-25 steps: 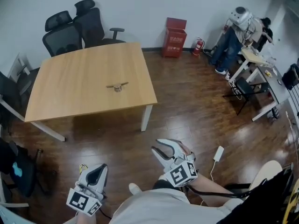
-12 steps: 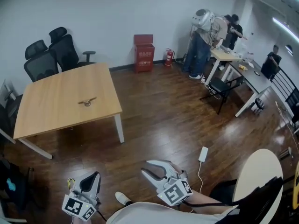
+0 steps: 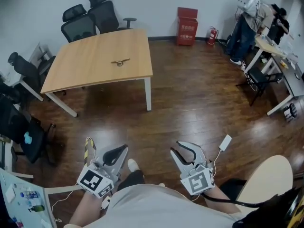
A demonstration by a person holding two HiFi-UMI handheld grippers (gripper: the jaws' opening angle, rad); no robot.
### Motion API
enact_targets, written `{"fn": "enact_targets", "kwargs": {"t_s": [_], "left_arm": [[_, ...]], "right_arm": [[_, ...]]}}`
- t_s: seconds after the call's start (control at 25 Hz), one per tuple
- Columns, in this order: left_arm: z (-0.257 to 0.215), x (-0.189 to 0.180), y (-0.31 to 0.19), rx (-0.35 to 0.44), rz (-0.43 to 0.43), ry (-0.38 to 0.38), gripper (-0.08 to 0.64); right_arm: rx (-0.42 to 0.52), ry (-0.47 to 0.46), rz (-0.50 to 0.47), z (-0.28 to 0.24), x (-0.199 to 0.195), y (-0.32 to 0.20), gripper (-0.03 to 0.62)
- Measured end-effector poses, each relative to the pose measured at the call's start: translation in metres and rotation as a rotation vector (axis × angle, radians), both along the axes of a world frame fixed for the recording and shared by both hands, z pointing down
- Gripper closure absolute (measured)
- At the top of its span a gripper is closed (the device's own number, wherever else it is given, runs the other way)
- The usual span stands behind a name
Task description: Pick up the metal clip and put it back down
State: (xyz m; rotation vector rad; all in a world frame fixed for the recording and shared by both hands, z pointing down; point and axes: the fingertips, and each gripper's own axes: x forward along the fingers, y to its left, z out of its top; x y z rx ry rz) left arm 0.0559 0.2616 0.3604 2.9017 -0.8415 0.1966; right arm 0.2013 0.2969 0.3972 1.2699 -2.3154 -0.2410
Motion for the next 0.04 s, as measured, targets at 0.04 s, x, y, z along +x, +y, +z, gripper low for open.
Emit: {"fn": "enact_targets", "kwargs": {"t_s": [0.04], "left_arm": [[0.0009, 0.0013, 0.0056, 0.003, 0.004, -0.008, 0.560]], "right_arm": [[0.000, 0.000, 0.000, 0.0020, 0.0003, 0.0043, 0.476]]}}
